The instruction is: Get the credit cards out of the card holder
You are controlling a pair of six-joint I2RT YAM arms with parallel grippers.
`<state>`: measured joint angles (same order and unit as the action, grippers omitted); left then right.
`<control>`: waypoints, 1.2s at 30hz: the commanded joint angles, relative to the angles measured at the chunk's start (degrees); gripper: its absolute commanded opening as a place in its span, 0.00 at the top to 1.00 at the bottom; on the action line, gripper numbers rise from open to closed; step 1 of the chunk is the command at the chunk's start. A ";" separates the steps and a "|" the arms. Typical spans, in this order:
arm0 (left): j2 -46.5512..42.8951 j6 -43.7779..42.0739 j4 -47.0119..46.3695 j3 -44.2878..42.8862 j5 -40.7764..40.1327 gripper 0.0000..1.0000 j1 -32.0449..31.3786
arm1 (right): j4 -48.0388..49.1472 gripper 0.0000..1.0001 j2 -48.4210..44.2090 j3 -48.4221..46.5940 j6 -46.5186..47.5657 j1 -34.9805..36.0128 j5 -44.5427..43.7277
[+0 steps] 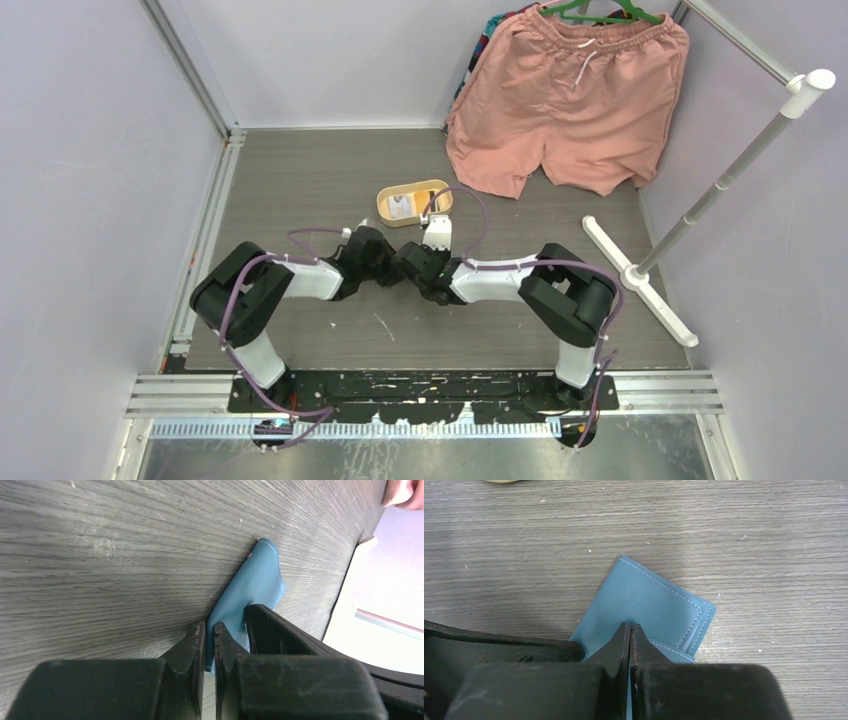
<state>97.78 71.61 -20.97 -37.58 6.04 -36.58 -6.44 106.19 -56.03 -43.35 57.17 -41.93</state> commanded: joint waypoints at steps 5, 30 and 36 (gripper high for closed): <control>-4.59 0.63 -6.20 -0.70 -8.81 1.00 -0.53 | -6.03 0.49 -5.54 5.00 -0.18 0.52 18.90; -28.86 -2.99 20.70 7.12 -28.46 0.14 -7.46 | -8.89 0.13 -26.23 -0.92 10.47 -15.63 29.55; -30.95 -18.02 27.00 1.11 -28.18 0.00 -5.86 | 5.51 0.14 -25.88 5.46 4.92 -22.35 56.21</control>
<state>68.71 65.34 1.83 -31.16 -20.40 -43.70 -13.43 80.09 -54.24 -34.28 38.92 -6.07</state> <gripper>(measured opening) 0.987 0.863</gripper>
